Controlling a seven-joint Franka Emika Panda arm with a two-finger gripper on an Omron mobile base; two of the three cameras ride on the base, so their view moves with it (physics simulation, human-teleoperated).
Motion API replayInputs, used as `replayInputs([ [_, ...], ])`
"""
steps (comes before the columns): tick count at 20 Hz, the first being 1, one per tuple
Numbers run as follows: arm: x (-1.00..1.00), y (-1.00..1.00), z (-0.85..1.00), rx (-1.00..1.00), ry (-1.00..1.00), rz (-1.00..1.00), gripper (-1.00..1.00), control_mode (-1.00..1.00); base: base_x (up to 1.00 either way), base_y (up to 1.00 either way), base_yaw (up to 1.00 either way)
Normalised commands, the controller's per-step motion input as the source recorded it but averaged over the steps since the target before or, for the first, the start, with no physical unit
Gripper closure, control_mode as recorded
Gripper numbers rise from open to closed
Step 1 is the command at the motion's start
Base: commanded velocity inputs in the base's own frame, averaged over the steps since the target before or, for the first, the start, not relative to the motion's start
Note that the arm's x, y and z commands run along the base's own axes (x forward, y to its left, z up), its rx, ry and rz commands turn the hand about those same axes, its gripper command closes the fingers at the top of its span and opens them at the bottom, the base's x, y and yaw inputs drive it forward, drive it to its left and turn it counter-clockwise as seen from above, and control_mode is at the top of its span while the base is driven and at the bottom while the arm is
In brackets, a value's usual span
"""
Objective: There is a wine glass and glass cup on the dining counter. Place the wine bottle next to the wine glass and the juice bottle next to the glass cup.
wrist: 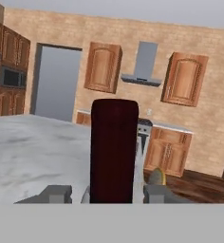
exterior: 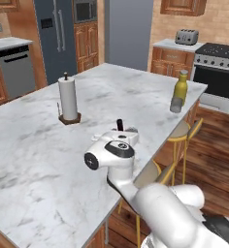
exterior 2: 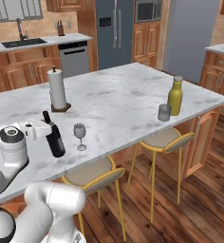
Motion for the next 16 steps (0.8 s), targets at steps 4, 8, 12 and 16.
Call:
replayInputs([
  [4,0.37,0.00,-0.14,0.15,0.00,-0.01,1.00,-1.00,0.00,0.00,0.00],
  [8,0.43,0.01,-0.17,0.02,0.00,-0.02,1.00,-1.00,0.00,0.00,0.00],
  [12,0.47,0.00,-0.18,0.00,0.00,-0.01,1.00,-1.00,0.00,0.00,0.00],
  [16,0.47,0.02,-0.20,0.00,0.00,0.00,1.00,-1.00,0.00,0.00,0.00],
])
